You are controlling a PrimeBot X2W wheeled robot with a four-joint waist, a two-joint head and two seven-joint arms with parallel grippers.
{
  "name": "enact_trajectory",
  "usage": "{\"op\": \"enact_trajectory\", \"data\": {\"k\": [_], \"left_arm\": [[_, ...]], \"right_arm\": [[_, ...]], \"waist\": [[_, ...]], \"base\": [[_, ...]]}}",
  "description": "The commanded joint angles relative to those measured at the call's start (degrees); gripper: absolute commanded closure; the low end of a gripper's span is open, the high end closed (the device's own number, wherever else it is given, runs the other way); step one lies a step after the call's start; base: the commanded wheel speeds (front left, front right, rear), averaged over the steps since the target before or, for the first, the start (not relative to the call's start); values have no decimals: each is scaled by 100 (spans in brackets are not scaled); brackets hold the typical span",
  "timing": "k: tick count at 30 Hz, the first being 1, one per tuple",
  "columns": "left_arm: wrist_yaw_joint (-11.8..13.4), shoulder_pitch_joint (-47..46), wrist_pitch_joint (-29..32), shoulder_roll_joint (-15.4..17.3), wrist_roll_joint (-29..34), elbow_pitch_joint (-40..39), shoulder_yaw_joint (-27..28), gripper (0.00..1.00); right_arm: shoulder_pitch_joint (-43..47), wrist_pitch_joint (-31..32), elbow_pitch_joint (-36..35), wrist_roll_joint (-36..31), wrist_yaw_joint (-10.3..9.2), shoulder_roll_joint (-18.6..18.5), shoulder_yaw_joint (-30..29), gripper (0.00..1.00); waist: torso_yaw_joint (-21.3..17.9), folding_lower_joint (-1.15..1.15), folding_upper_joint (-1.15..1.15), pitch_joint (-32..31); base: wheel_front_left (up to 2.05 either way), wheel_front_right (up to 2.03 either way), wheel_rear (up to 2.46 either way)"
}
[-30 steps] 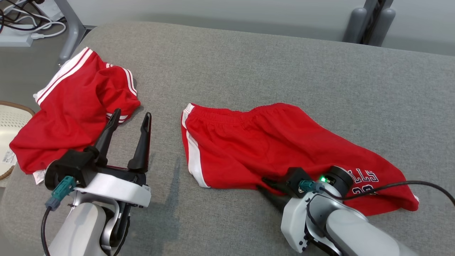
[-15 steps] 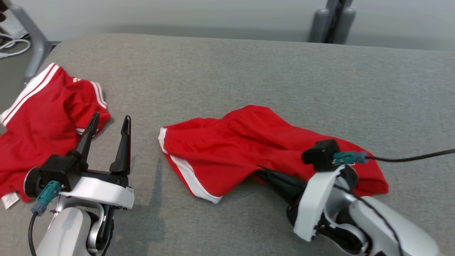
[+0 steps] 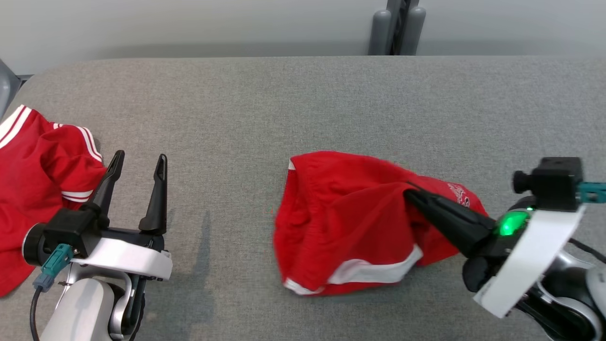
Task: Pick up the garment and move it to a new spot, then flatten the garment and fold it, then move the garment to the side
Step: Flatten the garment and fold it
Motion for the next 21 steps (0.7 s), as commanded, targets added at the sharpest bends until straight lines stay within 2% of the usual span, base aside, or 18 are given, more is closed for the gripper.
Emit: {"op": "enact_trajectory", "data": {"k": [1, 6, 10, 15, 21], "left_arm": [[27, 50, -24, 27, 19, -8, 19, 0], [25, -4, -24, 18, 21, -44, -9, 0], [3, -119, -24, -28, 36, -47, -65, 0], [-47, -277, -24, -103, 63, 8, -161, 0], [-127, -471, -24, -223, 96, 62, -227, 0]], "right_arm": [[74, 48, -115, 15, 5, 46, -87, 100], [352, 503, -843, 185, 4, 522, -801, 100], [196, 798, -699, 141, 4, 901, -1214, 100], [-314, 835, 269, -18, 4, 1292, -1656, 100], [-1079, 641, 1937, -300, 4, 1427, -1997, 100]], "waist": [[-12, 0, 0, 17], [-12, 0, 0, 94], [50, 0, 0, 193], [202, 0, 0, 368], [439, 0, 0, 603]], "base": [[0, 0, 0], [0, 0, 0], [0, 0, 0], [0, 0, 0], [0, 0, 0]]}}
